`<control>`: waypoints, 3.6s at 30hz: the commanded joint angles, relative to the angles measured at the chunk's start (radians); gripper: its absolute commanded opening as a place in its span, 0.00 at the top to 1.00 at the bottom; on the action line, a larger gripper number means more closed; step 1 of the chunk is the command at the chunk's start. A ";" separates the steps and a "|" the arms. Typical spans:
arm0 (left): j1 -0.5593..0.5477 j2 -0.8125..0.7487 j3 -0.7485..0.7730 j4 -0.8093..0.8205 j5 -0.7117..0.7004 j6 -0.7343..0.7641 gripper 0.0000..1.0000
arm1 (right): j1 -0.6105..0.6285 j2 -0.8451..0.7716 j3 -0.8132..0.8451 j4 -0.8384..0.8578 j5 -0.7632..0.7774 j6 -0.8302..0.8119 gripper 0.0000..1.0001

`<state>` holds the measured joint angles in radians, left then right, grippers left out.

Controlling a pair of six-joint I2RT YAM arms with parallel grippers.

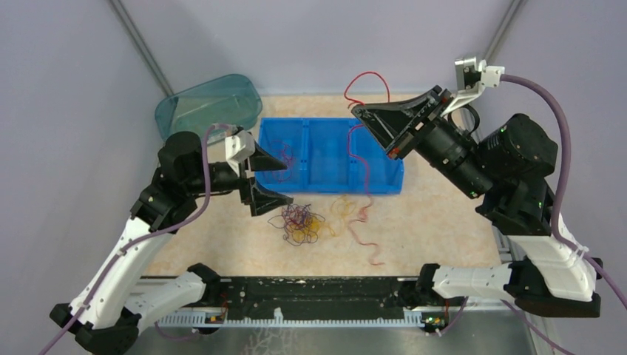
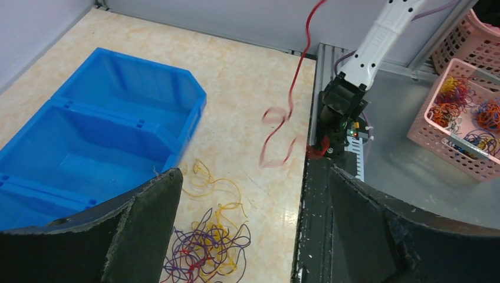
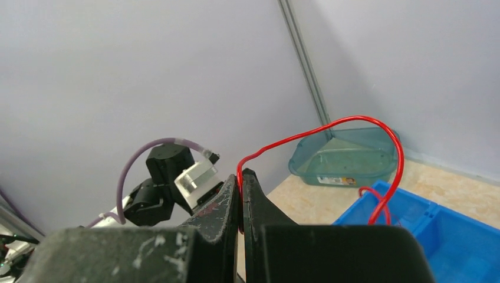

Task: Untangle the cables
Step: Untie the cable.

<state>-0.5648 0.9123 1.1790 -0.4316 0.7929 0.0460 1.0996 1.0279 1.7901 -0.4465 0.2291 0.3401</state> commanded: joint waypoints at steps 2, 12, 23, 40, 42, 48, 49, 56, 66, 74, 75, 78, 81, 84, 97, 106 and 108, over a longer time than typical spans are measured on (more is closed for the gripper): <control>0.003 -0.016 -0.039 0.128 0.112 -0.021 0.02 | 0.007 0.008 0.041 0.093 -0.043 -0.005 1.00; 0.000 0.044 -0.077 0.349 0.131 -0.132 0.03 | 0.006 0.109 0.044 0.209 -0.135 0.044 1.00; -0.039 0.137 -0.033 0.474 0.318 -0.340 0.18 | -0.010 0.235 0.056 0.283 -0.218 0.109 1.00; -0.067 0.087 -0.055 0.448 0.429 -0.351 0.06 | -0.052 0.300 0.094 0.315 -0.254 0.131 1.00; -0.068 0.076 -0.069 0.448 0.336 -0.310 0.14 | -0.052 0.303 0.096 0.325 -0.261 0.136 1.00; -0.066 0.072 -0.034 0.365 0.091 -0.144 0.70 | -0.053 0.298 0.087 0.315 -0.253 0.136 1.00; -0.066 0.069 -0.026 0.340 0.080 -0.118 0.71 | -0.053 0.290 0.084 0.317 -0.249 0.132 1.00; -0.066 -0.047 -0.115 0.254 0.021 0.002 0.21 | -0.053 0.269 0.081 0.316 -0.236 0.110 1.00; -0.066 -0.089 -0.225 0.322 -0.020 -0.102 0.00 | -0.055 0.282 0.084 0.340 -0.266 0.136 1.00; -0.066 0.008 -0.206 0.440 0.105 -0.190 0.21 | -0.055 0.297 0.078 0.356 -0.270 0.150 1.00; -0.066 0.010 -0.206 0.448 0.101 -0.190 0.30 | -0.055 0.297 0.077 0.354 -0.268 0.148 1.00; -0.063 -0.006 -0.175 0.418 0.021 -0.153 0.80 | -0.059 0.289 0.059 0.344 -0.250 0.138 1.00; -0.062 -0.026 -0.110 0.331 -0.076 -0.052 1.00 | -0.081 0.268 0.004 0.343 -0.240 0.140 1.00; -0.061 -0.028 -0.037 0.262 -0.243 0.036 1.00 | -0.128 0.250 -0.068 0.337 -0.248 0.175 1.00; -0.038 0.131 0.095 0.293 -0.526 0.184 1.00 | -0.314 0.282 -0.375 0.365 -0.403 0.323 0.65; 0.110 0.260 0.141 0.353 -0.504 0.164 1.00 | -0.390 0.170 -0.591 0.348 -0.412 0.321 0.51; 0.122 0.288 0.157 0.356 -0.489 0.162 1.00 | -0.397 0.134 -0.637 0.345 -0.401 0.321 0.51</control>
<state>-0.4740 1.1702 1.2713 -0.1310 0.2752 0.2173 0.7162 1.2667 1.2015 -0.1390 -0.1669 0.6567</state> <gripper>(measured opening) 0.017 0.489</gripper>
